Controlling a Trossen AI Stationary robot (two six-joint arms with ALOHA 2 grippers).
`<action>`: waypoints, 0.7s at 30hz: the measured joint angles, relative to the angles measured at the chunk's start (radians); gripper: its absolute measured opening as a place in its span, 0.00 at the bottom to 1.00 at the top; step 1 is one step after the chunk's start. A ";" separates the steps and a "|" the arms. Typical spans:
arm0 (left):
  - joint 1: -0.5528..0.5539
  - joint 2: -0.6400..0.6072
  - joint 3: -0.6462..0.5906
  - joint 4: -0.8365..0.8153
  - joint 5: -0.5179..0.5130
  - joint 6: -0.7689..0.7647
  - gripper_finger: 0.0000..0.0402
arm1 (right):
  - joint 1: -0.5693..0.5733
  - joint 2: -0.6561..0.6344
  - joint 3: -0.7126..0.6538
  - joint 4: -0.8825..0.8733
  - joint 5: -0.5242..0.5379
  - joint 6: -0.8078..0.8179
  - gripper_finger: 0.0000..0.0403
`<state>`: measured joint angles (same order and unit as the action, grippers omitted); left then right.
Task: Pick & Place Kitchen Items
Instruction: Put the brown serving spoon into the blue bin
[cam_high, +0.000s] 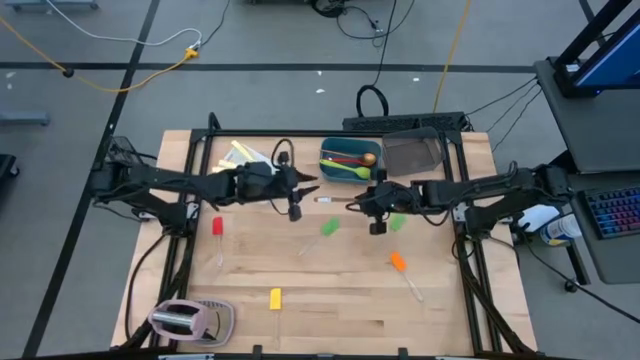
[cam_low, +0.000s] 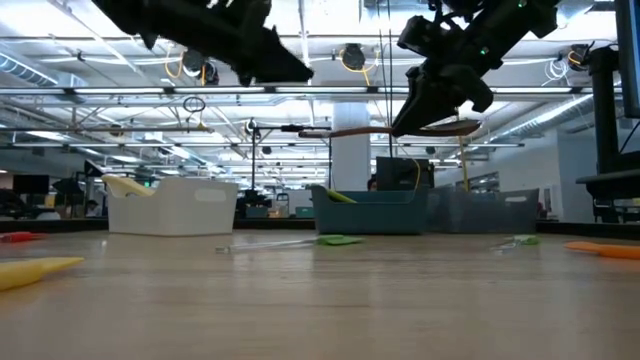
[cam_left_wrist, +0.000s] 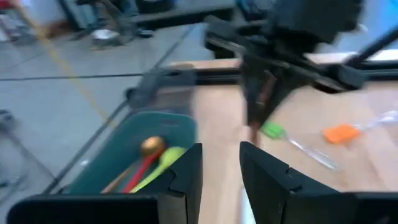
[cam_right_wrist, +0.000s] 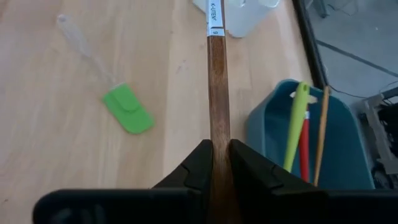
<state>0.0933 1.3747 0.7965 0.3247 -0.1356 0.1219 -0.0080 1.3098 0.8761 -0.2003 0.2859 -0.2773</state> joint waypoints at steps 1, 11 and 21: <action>0.003 0.023 0.009 0.023 0.041 0.004 0.27 | -0.006 0.000 0.000 0.007 -0.001 -0.001 0.10; 0.015 0.171 0.032 0.112 0.142 0.194 0.38 | -0.035 0.000 0.000 0.035 -0.029 -0.004 0.11; 0.024 0.289 0.069 0.122 0.135 0.249 0.64 | -0.064 0.000 0.000 0.078 -0.131 -0.004 0.10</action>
<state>0.1168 1.6637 0.8653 0.4470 -0.0006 0.3707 -0.0720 1.3098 0.8764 -0.1221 0.1547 -0.2817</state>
